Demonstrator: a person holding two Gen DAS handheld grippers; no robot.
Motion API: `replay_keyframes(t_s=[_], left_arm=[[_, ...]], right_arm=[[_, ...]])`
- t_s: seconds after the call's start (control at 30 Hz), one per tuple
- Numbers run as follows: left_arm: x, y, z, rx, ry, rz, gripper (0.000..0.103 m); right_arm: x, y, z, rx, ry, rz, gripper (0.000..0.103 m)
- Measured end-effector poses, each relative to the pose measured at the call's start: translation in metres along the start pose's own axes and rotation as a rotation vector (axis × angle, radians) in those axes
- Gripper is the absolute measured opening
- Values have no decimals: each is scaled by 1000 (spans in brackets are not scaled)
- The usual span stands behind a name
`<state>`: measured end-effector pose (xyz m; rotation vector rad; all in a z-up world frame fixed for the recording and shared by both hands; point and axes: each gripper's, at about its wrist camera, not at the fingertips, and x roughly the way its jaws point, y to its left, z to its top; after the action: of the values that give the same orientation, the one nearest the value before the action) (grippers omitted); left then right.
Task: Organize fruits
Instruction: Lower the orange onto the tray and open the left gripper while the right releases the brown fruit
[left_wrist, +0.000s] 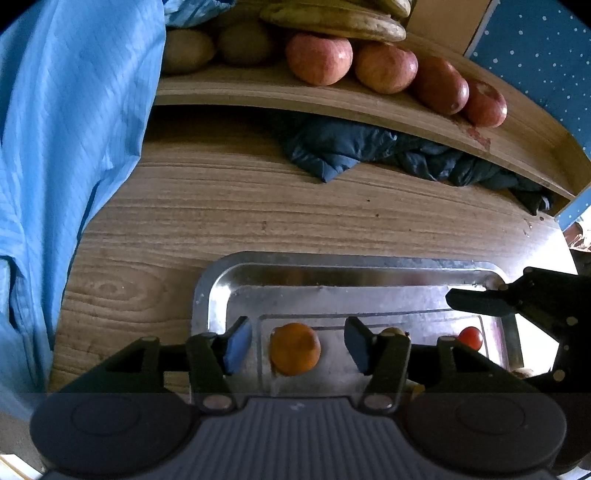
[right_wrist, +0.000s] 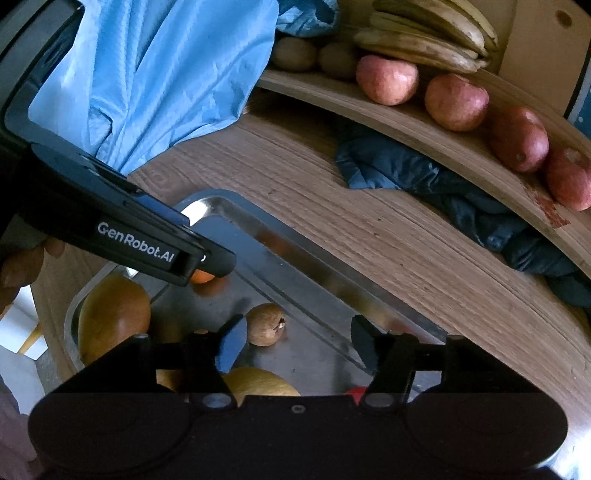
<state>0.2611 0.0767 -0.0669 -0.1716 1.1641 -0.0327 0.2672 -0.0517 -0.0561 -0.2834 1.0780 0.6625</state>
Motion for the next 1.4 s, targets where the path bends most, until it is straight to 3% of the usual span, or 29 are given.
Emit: replay_keyframes(t_s=[0.77, 1.4], left_arm=[[-5, 8, 17, 56, 9, -38, 80], [-6, 10, 27, 62, 18, -29, 86]], right_arm=[[-2, -6, 12, 61, 36, -50, 83], [-17, -16, 22, 109, 31, -82, 93]])
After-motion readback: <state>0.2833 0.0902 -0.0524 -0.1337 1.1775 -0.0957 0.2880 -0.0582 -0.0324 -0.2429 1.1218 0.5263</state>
